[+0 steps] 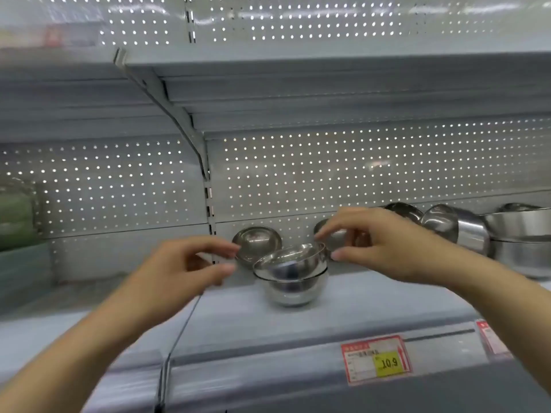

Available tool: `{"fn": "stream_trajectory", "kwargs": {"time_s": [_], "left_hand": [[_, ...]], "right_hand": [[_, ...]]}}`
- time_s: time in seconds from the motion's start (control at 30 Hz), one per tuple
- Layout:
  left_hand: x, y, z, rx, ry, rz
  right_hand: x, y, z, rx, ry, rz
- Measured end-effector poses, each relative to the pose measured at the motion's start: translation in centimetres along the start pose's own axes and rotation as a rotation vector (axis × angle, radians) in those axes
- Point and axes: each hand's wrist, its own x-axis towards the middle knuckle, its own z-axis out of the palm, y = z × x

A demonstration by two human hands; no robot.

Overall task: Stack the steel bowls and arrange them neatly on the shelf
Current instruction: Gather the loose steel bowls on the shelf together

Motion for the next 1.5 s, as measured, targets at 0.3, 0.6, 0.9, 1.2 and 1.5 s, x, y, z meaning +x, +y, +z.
{"fn": "stream_trajectory", "kwargs": {"time_s": [0.3, 0.6, 0.9, 1.2, 1.5], "left_hand": [[6.8, -0.4, 4.3, 0.45, -0.451, 0.116], [7.9, -0.5, 4.1, 0.62, -0.464, 0.215], [7.9, -1.4, 4.3, 0.566, -0.475, 0.23], [7.5, -3.3, 4.6, 0.533, -0.487, 0.151], [7.7, -4.0, 3.5, 0.519, -0.48, 0.142]], "right_hand": [[4.4, 2.1, 1.3, -0.273, -0.288, -0.019], [4.4, 3.7, 2.7, -0.152, -0.254, -0.072], [4.4, 4.4, 3.0, -0.188, -0.3, -0.098], [4.3, 5.3, 3.3, -0.173, -0.344, -0.051], [5.1, 4.7, 4.0, -0.191, -0.375, -0.083]]}}
